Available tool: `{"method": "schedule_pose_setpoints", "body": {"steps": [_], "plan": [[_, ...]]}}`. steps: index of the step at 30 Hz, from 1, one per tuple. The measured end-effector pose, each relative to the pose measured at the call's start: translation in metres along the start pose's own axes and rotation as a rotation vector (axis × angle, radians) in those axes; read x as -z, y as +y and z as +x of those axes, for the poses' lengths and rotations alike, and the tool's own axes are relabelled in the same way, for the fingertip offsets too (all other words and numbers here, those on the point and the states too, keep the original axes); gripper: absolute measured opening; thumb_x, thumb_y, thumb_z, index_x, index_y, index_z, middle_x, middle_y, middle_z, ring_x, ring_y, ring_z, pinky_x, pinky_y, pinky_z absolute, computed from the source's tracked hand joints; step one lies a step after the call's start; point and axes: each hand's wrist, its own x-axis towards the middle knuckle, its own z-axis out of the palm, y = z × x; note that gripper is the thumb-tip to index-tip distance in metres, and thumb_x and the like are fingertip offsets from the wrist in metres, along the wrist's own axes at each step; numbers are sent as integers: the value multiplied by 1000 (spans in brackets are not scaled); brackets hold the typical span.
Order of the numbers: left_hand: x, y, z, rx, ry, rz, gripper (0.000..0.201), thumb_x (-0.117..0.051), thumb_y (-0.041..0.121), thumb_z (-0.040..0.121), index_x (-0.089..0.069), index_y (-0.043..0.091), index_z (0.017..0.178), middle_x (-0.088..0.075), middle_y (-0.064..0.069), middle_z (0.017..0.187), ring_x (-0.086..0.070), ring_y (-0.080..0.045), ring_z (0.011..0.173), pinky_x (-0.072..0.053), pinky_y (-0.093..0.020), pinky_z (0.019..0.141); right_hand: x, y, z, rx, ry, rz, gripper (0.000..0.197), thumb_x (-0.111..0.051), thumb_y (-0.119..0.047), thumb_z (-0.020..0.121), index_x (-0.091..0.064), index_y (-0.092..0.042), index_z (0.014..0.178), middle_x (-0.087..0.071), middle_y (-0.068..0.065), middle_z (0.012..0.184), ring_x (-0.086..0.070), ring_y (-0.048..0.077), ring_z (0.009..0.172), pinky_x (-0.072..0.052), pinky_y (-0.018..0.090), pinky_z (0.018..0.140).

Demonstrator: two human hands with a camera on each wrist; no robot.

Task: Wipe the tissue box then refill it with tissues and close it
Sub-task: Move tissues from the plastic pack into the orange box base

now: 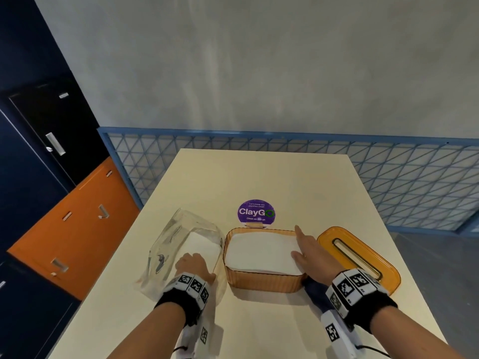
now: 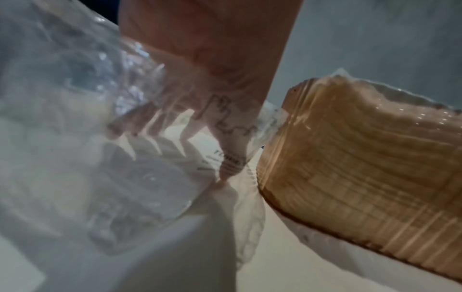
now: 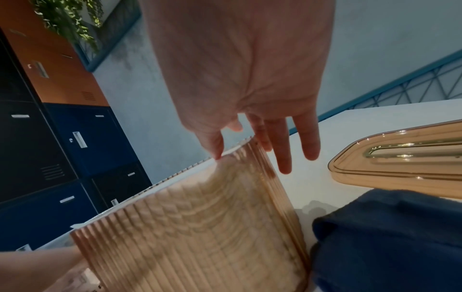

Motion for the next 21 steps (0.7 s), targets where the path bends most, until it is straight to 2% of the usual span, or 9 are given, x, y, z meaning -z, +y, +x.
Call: {"method": "schedule_pose_setpoints", "body": {"steps": [3,7,9,11,13,15,17,19,21], "plan": [[0,5,0,-20,7,72,55,-58,38,85,-39,11,129,-44,-10,134,-47,-25,124,-42,-33,103,2,-3,-1,-22,6,34,65,-31,-27,101,10,-15,149,-38,12,141,-50,21,116,-38,22,84],[-1,7,-4,-13,50,123,46,-50,23,90,-34,11,131,-43,-10,133,-50,-24,119,-42,-31,88,2,-3,-2,-30,4,57,65,-31,-27,101,9,-14,150,-40,12,139,-49,18,108,-37,22,82],[0,5,-2,-34,59,124,41,-46,21,93,-34,12,130,-42,-9,133,-49,-24,121,-42,-31,96,3,-2,-3,-33,-4,69,65,-32,-27,101,10,-14,150,-41,12,138,-48,16,106,-39,24,85],[9,1,-1,-38,63,75,33,-42,21,95,-39,13,128,-43,-8,134,-49,-24,122,-41,-31,102,4,-1,-6,-30,-10,73,65,-32,-26,101,10,-15,149,-38,11,142,-46,20,119,-41,28,96],[21,-7,1,-36,55,-48,30,-41,17,96,-47,11,124,-49,-9,132,-53,-24,121,-43,-31,99,7,-1,-10,-24,-22,61,66,-33,-25,101,10,-14,149,-33,9,148,-40,23,130,-36,30,105],[37,-14,-3,-39,70,-186,28,-39,11,96,-55,7,118,-58,-10,125,-58,-25,114,-46,-33,92,12,-3,-12,-24,-12,46,65,-34,-25,101,8,-15,150,-28,8,151,-35,23,134,-32,29,107],[53,-21,-12,-47,167,-319,27,-36,8,96,-57,5,113,-62,-13,118,-60,-28,108,-47,-35,87,17,-5,-12,-13,71,29,63,-34,-28,100,3,-18,150,-28,7,151,-34,23,135,-32,30,108],[68,-23,-30,-87,329,-403,25,-36,9,96,-57,5,108,-65,-13,109,-61,-29,98,-47,-34,77,24,-12,-11,32,190,56,57,-36,-28,100,-10,-19,150,-34,7,147,-37,21,133,-33,30,107],[83,-20,-50,-151,478,-452,21,-39,11,95,-57,7,106,-65,-10,101,-59,-28,87,-41,-30,64,35,-30,-9,81,245,195,47,-38,-28,99,-30,-16,145,-49,6,135,-50,18,118,-41,28,96]]}}
